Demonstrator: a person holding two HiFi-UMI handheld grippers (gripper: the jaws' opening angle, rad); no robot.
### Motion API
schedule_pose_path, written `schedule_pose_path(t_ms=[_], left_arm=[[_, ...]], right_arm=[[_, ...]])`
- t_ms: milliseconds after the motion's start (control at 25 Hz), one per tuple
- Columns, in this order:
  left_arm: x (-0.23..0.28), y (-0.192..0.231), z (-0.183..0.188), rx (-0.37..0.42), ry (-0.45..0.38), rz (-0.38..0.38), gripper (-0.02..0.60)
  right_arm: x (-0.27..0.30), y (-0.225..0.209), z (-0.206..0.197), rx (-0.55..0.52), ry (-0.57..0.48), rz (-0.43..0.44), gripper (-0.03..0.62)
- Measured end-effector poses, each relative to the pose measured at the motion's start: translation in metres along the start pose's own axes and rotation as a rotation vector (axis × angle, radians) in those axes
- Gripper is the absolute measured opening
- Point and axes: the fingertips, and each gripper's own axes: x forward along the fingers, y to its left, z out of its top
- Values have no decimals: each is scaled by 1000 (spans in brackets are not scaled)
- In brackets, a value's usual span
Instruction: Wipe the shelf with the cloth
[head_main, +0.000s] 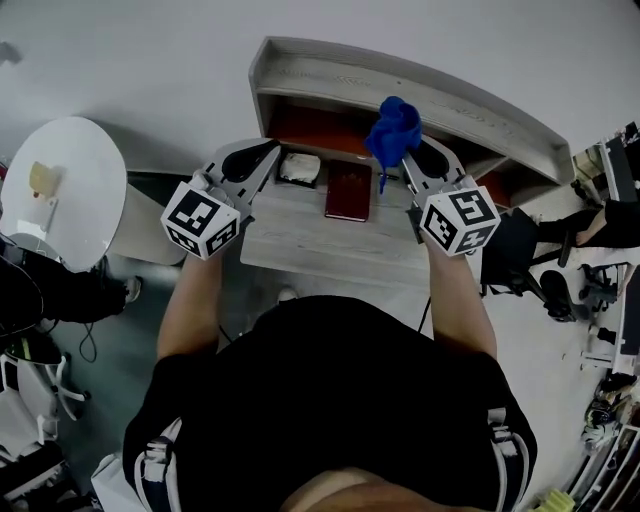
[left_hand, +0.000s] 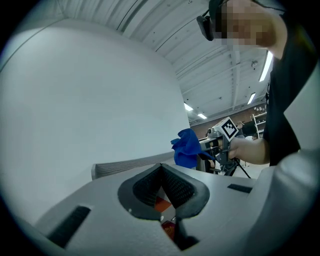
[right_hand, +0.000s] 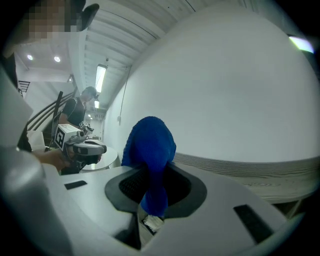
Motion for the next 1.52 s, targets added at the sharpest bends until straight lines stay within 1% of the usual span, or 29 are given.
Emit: schedule_pose_path(t_ms=[360,600,760,1040,1280,1520], left_arm=[[-5,55,-5,5,-7,-33,17],[-13,93,-17,10,-2,-61,17],[-13,94,-11,20,-20,-81,17],[-14,101,-10,29,-24,-102,17],[-8,94,-15,16,-19,-128,17],[1,89,-9,21,-27,-140,17]], right_arm=[[48,10,12,-10,17,-35,72],[90,35,20,-35,31,-39,72],[90,40,26,-51,27,-54,72],[95,45,25,-50,30,-76,72],[88,44,24,-50,34,-93,72],[78,37,25,-52,35,-106,72]])
